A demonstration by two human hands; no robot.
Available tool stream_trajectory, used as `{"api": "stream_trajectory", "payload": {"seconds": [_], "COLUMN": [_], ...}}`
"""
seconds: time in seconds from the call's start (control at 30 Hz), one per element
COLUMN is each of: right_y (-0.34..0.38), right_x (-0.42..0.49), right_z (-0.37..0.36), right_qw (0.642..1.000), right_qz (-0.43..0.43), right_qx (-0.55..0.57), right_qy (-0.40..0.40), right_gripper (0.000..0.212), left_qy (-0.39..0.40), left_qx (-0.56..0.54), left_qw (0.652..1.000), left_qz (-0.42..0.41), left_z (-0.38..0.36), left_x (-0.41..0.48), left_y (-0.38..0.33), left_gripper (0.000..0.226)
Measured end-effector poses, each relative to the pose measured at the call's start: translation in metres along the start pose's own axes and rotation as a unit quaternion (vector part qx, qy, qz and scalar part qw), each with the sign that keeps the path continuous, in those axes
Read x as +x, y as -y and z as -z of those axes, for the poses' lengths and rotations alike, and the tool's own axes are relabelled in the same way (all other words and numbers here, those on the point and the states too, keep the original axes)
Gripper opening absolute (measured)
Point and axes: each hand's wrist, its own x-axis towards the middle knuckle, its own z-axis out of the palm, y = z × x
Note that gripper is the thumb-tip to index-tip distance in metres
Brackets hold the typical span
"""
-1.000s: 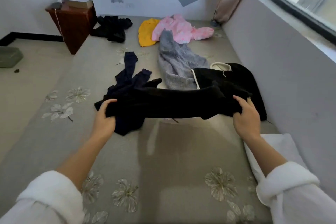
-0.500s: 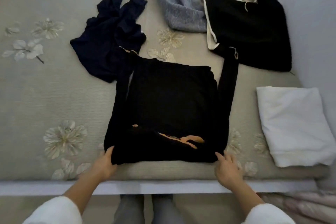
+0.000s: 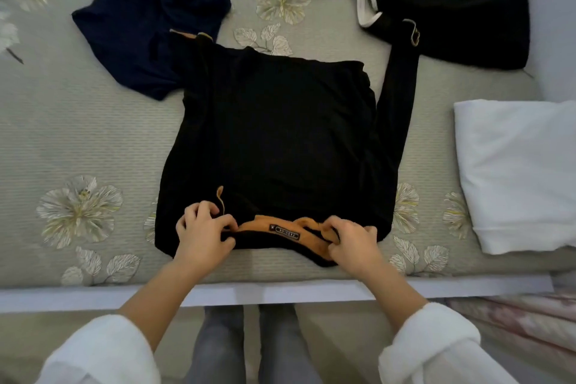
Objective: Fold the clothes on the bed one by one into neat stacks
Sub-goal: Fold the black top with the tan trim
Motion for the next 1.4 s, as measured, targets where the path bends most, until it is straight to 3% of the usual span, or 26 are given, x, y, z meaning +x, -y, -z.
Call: {"api": "stream_trajectory", "payload": {"seconds": [0.1,0.23,0.33,0.47,0.63,0.8,1.07,1.23,1.4], "right_y": [-0.009,-0.021,-0.026,-0.018,-0.001,0.01,0.007,0.007,0.008], "right_x": [-0.027,-0.057,-0.05,-0.027,0.012,0.075,0.186,0.235,0.271], "right_z": [-0.007,-0.017,-0.022,-0.019,0.007,0.058,0.115,0.134,0.139], "right_qw": [0.993,0.955,0.966,0.972,0.966,0.968,0.954,0.902,0.808], "right_qz": [0.032,0.036,-0.006,-0.06,-0.054,-0.053,-0.112,-0.174,-0.212], "right_qx": [0.078,0.181,0.19,0.211,0.245,0.247,0.237,0.33,0.474], "right_qy": [0.088,0.232,0.174,0.084,0.064,0.007,-0.142,-0.217,-0.278], "right_gripper": [0.03,0.015,0.011,0.012,0.016,0.031,0.055,0.06,0.06], "left_qy": [0.031,0.204,0.244,0.258,0.158,0.086,-0.115,-0.166,-0.2], "left_qx": [0.02,0.061,0.032,-0.101,-0.163,-0.232,-0.184,-0.153,-0.168], "left_qw": [0.993,0.948,0.945,0.955,0.973,0.969,0.975,0.969,0.956], "left_qz": [-0.112,-0.235,-0.216,-0.103,-0.033,0.022,0.054,0.098,0.131], "left_z": [0.002,0.0,-0.003,-0.002,0.017,0.047,0.081,0.101,0.103], "left_x": [-0.024,-0.067,-0.078,-0.062,-0.012,0.077,0.227,0.289,0.325], "left_y": [0.01,0.02,0.015,-0.005,-0.033,-0.045,-0.019,-0.007,-0.008], "left_gripper": [0.016,0.032,0.041,0.025,0.015,0.013,0.038,0.053,0.057]}}
